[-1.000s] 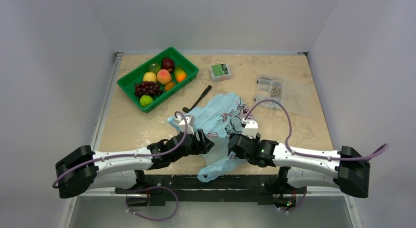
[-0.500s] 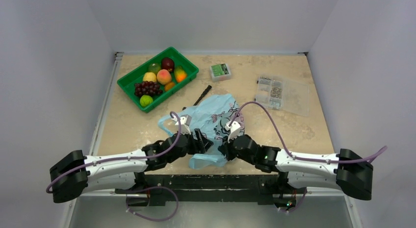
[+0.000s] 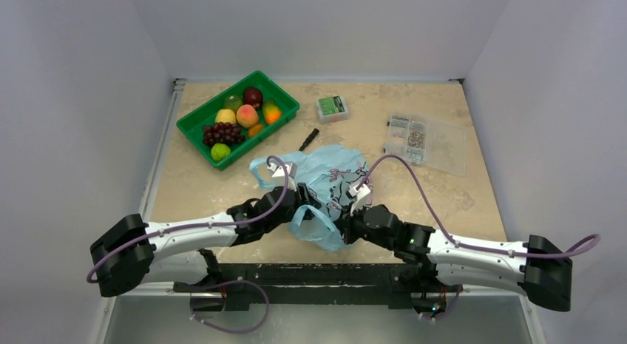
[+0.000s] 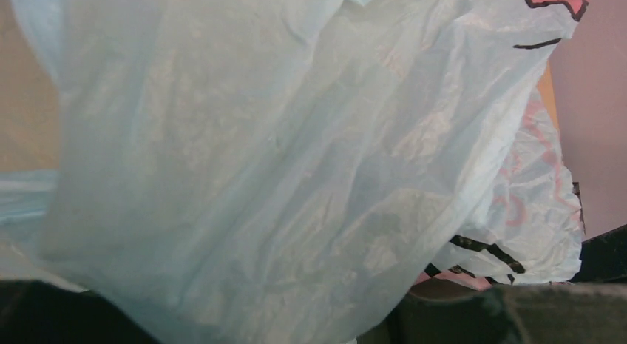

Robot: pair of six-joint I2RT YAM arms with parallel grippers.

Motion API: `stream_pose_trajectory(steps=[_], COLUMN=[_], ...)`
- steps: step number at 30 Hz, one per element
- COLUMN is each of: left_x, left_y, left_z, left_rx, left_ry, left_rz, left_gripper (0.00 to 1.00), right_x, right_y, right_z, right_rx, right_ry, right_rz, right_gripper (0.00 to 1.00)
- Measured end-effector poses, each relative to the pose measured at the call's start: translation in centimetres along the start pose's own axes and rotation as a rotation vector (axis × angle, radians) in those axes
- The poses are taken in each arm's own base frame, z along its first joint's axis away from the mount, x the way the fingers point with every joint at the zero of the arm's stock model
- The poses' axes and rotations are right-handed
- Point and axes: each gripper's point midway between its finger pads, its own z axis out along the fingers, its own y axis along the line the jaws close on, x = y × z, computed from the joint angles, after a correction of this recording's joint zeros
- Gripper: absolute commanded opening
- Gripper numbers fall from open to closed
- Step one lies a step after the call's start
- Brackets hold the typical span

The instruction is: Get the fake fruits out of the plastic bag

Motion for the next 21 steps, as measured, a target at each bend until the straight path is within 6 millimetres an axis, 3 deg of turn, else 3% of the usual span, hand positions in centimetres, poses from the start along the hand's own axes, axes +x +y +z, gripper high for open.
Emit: stream_pose_trajectory(steps=[3, 6, 7, 10, 13, 17, 21], left_x=[-0.8, -2.0, -2.1, -2.0, -1.4, 0.9, 2.1], left_y=[-0.3, -1.0, -1.1, -1.0, -0.9, -0.2, -0.7], left_z=[0.4, 0.4, 0.3, 0.1, -0.2, -0.9, -1.8], left_rx=[-0.009, -0.001, 0.001, -0.001, 0.021, 0.069, 0.121], left_ry=[-0.014, -0.040, -0.044, -0.037, -0.016, 0.050, 0.108], left_rz=[0.036, 0.055, 0.055, 0.057, 0.034, -0.005, -0.025], left_gripper=[0.45, 0.48, 0.48, 0.49, 0.53, 0.57, 0.59], right_x=[0.1, 0.6, 0.7, 0.5, -0.9, -3.1, -5.1], right_y=[0.1, -0.4, -0.7, -2.1, -3.2, -4.0, -4.0], right_z=[-0.1, -0.2, -0.2, -0.5, -1.3, -2.7, -3.6], right_rx=[-0.002, 0.033, 0.066, 0.266, 0.462, 0.591, 0.608], right_ry=[0.003, 0.039, 0.065, 0.154, 0.191, 0.189, 0.183], right_rz=[0.013, 0.025, 0.042, 0.128, 0.190, 0.166, 0.079], right_gripper=[0.00, 0.42, 0.50, 0.64, 0.79, 0.88, 0.90])
